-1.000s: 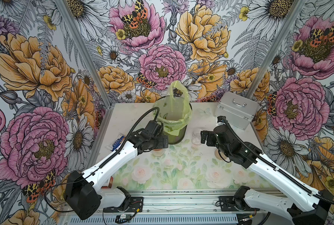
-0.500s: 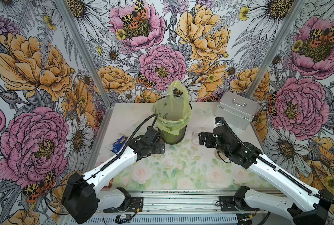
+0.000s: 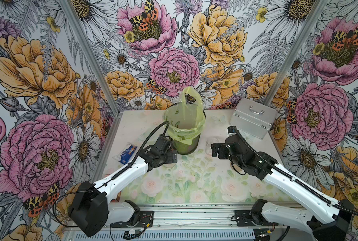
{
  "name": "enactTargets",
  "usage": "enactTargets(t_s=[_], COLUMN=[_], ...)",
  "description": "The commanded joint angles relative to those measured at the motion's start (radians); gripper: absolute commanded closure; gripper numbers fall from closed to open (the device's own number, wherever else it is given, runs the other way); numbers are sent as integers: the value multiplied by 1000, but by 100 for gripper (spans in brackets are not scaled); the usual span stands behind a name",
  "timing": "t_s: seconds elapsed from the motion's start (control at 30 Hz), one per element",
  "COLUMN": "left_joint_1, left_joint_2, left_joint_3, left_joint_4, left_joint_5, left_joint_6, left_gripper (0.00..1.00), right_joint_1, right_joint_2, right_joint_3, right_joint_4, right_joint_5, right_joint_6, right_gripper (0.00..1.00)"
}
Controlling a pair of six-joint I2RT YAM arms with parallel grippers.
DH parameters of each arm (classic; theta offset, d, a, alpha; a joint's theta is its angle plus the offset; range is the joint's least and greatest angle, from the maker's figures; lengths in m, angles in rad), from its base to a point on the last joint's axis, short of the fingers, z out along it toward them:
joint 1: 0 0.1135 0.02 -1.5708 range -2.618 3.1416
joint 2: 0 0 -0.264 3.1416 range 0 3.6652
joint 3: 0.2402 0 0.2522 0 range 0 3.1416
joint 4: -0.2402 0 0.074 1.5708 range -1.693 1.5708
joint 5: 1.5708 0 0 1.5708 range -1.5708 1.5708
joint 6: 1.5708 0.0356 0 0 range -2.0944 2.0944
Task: Empty moldy rice from jars
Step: Pick up the jar from the center of the board.
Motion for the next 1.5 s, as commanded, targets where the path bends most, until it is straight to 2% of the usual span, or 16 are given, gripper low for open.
enactTargets(t_s=[0.0,0.47,0.67,0.83,1.1,1.47], left_joint_1=[20,32,49,47,34,29], left_joint_2=[46,167,174,182,201,210], left_joint_3=[28,82,79,63,59,59], left_joint_4=[35,24,13,11,13,15], left_joint_5=[62,88,95,107,107,101], left_joint_6=[40,67,77,80,81,82], left_gripper=[1,2,9,1,1,11], right_joint_1=[6,6,6,6,6,6], right_joint_2=[9,43,55,66,66,48], right_joint_3=[30,48,51,56,49,35], right_joint_4=[-5,-3,-4,-4,-3,-3], right_joint_5=[-8,-5,-5,-4,-3,-2], right_joint_6=[14,7,8,8,9,14], right_gripper=[0,0,0,0,0,0])
